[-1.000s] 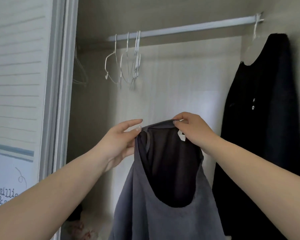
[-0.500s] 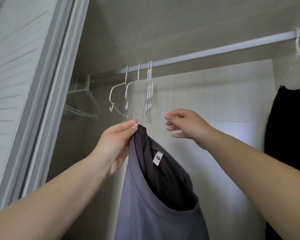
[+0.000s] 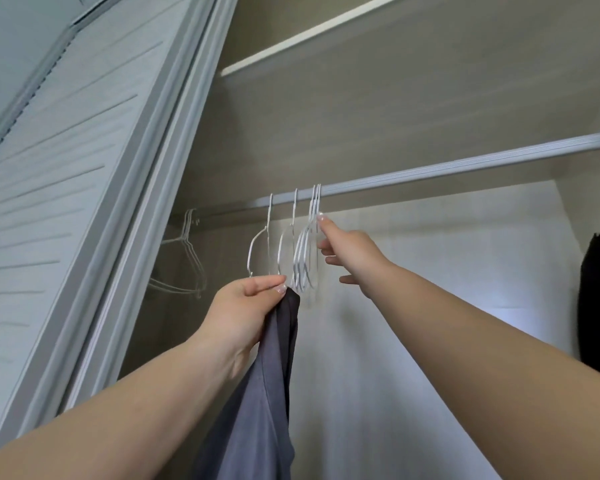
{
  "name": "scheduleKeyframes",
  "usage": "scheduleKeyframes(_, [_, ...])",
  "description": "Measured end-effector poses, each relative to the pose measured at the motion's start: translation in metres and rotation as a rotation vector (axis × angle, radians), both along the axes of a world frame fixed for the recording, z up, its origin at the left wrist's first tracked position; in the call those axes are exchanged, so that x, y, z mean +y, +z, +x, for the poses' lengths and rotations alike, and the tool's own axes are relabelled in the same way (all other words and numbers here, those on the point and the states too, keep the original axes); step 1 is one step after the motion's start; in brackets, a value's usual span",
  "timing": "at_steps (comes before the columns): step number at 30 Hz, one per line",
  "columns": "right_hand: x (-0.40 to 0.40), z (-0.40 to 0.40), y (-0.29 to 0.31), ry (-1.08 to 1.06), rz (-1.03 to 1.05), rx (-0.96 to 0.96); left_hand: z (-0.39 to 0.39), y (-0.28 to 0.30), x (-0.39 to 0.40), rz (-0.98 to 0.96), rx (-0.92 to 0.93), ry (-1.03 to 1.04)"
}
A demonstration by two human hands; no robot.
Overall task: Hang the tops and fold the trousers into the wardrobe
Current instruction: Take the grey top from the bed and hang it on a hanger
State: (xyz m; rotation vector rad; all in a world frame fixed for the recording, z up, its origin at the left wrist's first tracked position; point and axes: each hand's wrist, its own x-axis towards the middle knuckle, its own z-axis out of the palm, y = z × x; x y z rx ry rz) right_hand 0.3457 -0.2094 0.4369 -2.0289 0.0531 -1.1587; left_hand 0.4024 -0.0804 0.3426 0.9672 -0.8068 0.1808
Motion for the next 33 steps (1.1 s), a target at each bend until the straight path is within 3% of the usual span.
scheduleKeyframes(9, [0.024,0.024,0.009,-0.059,-0.217,0.064,0.018,0.009,0.011,-0.01,-0.014,0.029])
scheduleKeyframes(15, [0.028,0.035,0.006,-0.169,-0.381,-0.035,0.016,0.016,0.017,0.0,-0.043,0.01])
scheduleKeyframes(25, [0.022,0.025,0.013,-0.206,-0.214,-0.381,-0.003,0.024,0.006,0.033,-0.063,-0.054])
scheduleKeyframes(33, [-0.018,-0.034,-0.013,-0.243,-0.18,-0.448,-0.012,0.014,-0.005,0.064,-0.03,-0.093])
